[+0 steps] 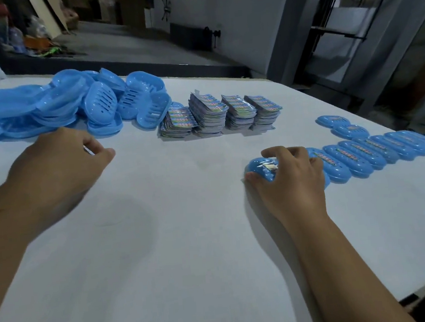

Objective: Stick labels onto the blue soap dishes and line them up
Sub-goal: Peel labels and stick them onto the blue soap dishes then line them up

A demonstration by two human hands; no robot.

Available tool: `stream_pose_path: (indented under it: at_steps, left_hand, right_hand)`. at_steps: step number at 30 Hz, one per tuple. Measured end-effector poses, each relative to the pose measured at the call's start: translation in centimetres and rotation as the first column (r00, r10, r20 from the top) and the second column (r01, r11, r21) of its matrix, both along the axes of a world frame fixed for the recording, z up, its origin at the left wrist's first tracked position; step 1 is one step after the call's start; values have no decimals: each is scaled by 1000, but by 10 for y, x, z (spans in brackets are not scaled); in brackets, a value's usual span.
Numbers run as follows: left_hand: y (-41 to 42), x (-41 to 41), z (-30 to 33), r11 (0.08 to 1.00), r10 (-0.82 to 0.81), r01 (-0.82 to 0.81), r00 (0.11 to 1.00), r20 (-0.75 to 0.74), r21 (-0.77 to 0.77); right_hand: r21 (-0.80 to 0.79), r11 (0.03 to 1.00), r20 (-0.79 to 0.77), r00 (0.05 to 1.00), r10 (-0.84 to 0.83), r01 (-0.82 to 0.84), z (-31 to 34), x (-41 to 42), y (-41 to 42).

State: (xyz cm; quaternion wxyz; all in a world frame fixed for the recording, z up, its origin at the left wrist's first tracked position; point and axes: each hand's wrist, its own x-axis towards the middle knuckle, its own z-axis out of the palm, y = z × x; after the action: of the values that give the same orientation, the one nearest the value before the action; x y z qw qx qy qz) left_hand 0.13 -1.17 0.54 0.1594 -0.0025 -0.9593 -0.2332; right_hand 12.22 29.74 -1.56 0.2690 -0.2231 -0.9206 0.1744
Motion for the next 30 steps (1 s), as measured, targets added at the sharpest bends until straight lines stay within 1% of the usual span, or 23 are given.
stream_pose_path:
  at_steps: [3,6,10,14,17,21,27,30]
  left_hand:
    - [0,1,3,1000,-11,11,1000,20,-9]
    - [-1,0,3,1000,-10,10,1000,23,-15]
    - [0,-2,0,1000,-1,2,1000,22,-30]
    - [0,-5,-1,999,10,-9,999,36,-42]
    - [0,-7,-1,999,8,-5,998,57,-53]
    - [-2,-8,-2,998,1,3,997,81,-56]
    - [-4,-10,-2,997,-1,7,997,79,-76]
    - [-5,-11,-4,996,2,4,998,59,-92]
  right_hand:
    - [-3,1000,-4,1000,2,-2,1,-2,0]
    - [30,999,-18,999,40,-39,2,-5,-6]
    - [120,980,6,987,160,-160,6,-15,-24]
    - [186,930,26,948,318,-317,11,-32,-48]
    - [159,887,82,901,425,-433,18,-53,-65]
    - [96,831,69,837,543,-547,24,-86,-92]
    - [7,772,76,770,633,-635,12,-123,-134]
    - [-18,761,92,756,647,-649,7,-141,-148]
